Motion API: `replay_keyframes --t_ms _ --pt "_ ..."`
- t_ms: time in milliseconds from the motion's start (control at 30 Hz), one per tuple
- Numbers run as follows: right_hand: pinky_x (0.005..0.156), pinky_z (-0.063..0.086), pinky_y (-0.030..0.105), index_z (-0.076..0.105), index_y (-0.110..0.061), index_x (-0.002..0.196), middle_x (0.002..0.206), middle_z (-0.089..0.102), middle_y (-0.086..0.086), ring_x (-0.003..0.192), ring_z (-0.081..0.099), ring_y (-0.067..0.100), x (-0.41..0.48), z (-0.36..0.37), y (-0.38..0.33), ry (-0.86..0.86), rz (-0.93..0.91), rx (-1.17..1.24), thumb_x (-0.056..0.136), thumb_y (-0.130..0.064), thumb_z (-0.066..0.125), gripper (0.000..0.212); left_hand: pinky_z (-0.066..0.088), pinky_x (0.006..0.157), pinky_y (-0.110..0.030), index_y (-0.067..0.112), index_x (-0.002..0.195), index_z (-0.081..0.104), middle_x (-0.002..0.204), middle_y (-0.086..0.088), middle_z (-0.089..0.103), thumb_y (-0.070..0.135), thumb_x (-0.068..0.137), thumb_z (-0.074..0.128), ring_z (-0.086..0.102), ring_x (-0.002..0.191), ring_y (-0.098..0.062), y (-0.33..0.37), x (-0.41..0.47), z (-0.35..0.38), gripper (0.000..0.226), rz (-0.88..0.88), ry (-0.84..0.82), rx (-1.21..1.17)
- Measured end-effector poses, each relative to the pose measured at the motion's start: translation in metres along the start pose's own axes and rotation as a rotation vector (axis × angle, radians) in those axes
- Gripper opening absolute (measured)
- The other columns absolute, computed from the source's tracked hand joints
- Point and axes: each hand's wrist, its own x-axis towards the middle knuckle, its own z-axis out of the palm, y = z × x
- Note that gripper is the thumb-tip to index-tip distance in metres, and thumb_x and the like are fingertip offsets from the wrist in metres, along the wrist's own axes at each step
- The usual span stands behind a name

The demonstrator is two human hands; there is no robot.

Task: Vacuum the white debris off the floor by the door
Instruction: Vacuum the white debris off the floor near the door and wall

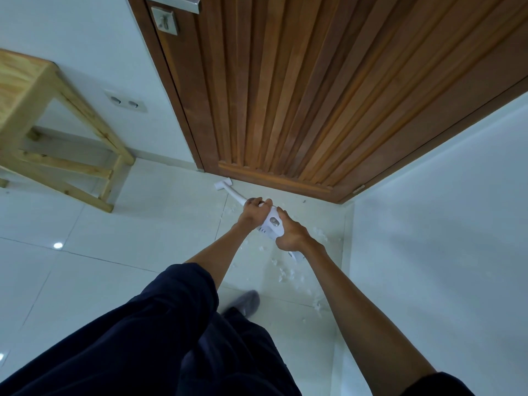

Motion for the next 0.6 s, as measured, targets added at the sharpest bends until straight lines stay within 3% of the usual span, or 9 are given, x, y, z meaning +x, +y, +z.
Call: replay_keyframes --t_ms 100,200,400,600 --pt "0.101 0.040 0.037 0.003 -0.031 0.156 0.150 0.039 0.010 0.130 0.045 0.034 -0.002 -0.003 0.006 -0.001 0.017 0.009 0.091 -0.015 0.058 0.086 0.037 0.115 -0.039 0.015 0.142 0.053 0.147 -0.007 0.051 0.058 0.081 0.046 0.046 0.137 -0.027 0.004 -0.006 0.005 0.075 0.004 -0.002 -0.007" --pt "0.103 0.039 0.037 0.003 -0.031 0.156 0.153 0.035 0.008 0.133 0.043 0.033 -0.002 -0.002 0.004 -0.005 0.017 0.006 0.093 -0.016 0.058 0.085 0.042 0.110 -0.045 0.016 0.127 0.062 0.138 -0.009 0.057 0.059 0.069 0.045 0.053 0.126 -0.028 0.007 -0.006 0.005 0.074 -0.002 0.029 -0.015" --pt "0.100 0.040 0.036 0.002 -0.033 0.155 0.153 0.036 0.008 0.131 0.044 0.033 0.003 0.004 -0.008 -0.020 -0.010 0.009 0.093 -0.016 0.058 0.086 0.046 0.106 -0.047 0.016 0.124 0.062 0.129 -0.008 0.059 0.061 0.060 0.039 0.057 0.115 -0.028 0.000 0.000 -0.009 0.082 -0.008 0.092 -0.002" --pt "0.096 0.042 0.037 0.008 -0.034 0.154 0.141 0.048 0.010 0.124 0.050 0.034 0.011 0.013 -0.026 -0.011 -0.055 0.023 0.091 -0.015 0.058 0.082 0.044 0.105 -0.044 0.014 0.116 0.064 0.128 -0.008 0.058 0.052 0.070 0.041 0.057 0.111 -0.028 -0.006 0.001 -0.028 0.064 -0.029 0.128 -0.015"
